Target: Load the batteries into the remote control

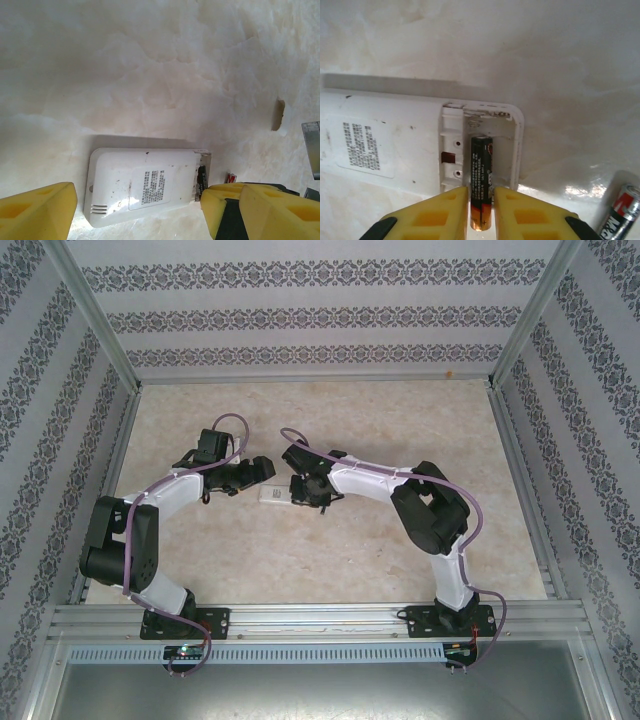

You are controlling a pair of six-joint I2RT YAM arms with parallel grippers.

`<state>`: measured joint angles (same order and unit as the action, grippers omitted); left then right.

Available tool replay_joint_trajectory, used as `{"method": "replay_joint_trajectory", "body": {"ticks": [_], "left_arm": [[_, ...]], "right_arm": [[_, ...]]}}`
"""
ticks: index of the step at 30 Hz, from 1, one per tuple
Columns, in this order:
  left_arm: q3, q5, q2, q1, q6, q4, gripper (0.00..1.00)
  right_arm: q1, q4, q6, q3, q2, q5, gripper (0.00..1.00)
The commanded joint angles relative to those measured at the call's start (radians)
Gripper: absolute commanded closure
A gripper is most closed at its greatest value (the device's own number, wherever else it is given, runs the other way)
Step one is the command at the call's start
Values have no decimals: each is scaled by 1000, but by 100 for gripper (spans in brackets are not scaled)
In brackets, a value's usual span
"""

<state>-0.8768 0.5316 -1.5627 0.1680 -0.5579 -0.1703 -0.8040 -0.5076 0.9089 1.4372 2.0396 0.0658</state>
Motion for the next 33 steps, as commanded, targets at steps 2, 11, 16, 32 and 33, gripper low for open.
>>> {"method": "replay_joint_trajectory", "body": {"ticks": [2,11,16,32,33], "left_arm": [[7,9,3,-14,4,23,15],[16,53,-47,-13,-4,39,15],[16,64,-88,-11,-2,31,15],[25,77,-157,0,-13,57,18],[26,77,-165,1,-14,59,18]], "right_arm": [[2,17,-25,9,5,0,75],[2,7,-44,8,-4,-17,80],[2,9,-41,15,16,-8,79],[3,44,-71,29,77,-72,94],[3,58,-77,26,79,-82,95]]}}
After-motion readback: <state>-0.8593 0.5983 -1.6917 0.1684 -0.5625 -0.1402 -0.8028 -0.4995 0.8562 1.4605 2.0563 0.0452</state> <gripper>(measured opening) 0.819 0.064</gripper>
